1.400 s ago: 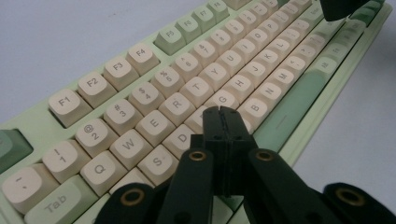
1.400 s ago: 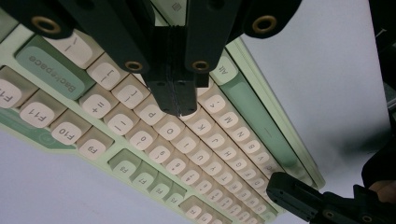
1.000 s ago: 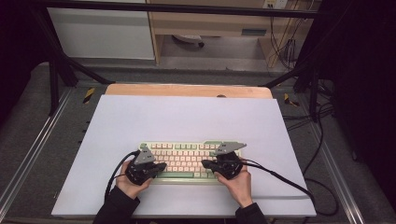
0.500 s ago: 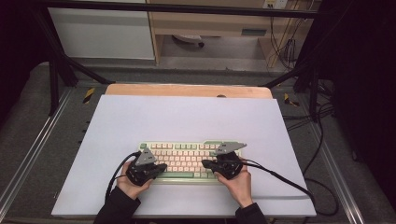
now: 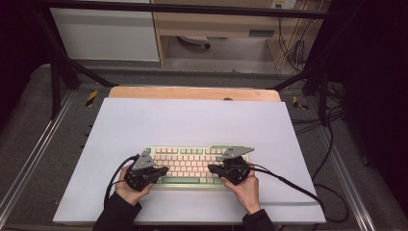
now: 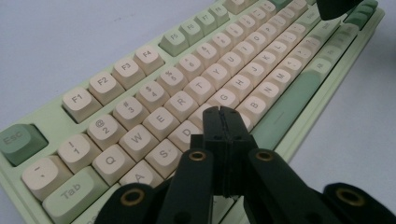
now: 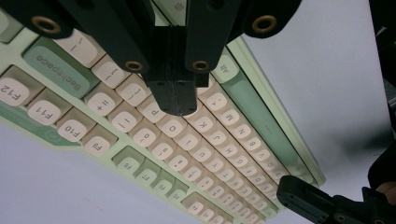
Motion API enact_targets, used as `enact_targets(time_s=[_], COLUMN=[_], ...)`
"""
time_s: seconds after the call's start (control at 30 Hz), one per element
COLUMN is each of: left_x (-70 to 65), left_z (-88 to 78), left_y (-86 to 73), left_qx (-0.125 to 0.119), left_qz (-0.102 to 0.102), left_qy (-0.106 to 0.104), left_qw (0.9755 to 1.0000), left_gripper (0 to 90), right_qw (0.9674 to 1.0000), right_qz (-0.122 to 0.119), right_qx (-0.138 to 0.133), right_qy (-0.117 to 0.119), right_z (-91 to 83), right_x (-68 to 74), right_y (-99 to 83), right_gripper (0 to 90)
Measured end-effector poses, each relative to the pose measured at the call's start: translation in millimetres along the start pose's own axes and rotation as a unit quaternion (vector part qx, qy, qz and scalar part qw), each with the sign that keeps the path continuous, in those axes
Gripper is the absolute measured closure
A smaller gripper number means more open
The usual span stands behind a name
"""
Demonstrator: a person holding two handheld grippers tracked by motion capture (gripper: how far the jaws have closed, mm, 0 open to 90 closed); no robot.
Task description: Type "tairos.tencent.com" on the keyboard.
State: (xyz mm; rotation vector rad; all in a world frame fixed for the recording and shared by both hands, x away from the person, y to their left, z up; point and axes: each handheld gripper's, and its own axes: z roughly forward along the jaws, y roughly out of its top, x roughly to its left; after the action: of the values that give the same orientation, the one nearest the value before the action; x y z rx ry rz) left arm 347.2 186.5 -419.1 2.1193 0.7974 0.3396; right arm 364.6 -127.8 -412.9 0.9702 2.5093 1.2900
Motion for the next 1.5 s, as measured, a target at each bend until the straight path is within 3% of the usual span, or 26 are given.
enact_targets(time_s=[0.77,1.27,1.5], left_x=[11.9,15.6,16.1], left_z=[-17.0,-19.3,-19.1], left_y=[-10.4,-11.8,-12.1], left_qx=[-0.013,-0.016,-0.015], left_qz=[-0.021,-0.026,-0.026], left_qy=[0.004,0.007,0.008], left_qw=[0.9997,0.9995,0.9995], left_gripper=[89.9,90.0,90.0], right_qw=[0.9998,0.9998,0.9996], right_qz=[0.018,0.015,0.017], right_qx=[-0.010,0.005,0.015], right_qy=[-0.004,-0.010,-0.018], right_z=[4.9,38.7,46.2], right_x=[0.0,3.6,0.7], right_y=[7.9,19.3,19.5], right_gripper=[90.0,90.0,90.0])
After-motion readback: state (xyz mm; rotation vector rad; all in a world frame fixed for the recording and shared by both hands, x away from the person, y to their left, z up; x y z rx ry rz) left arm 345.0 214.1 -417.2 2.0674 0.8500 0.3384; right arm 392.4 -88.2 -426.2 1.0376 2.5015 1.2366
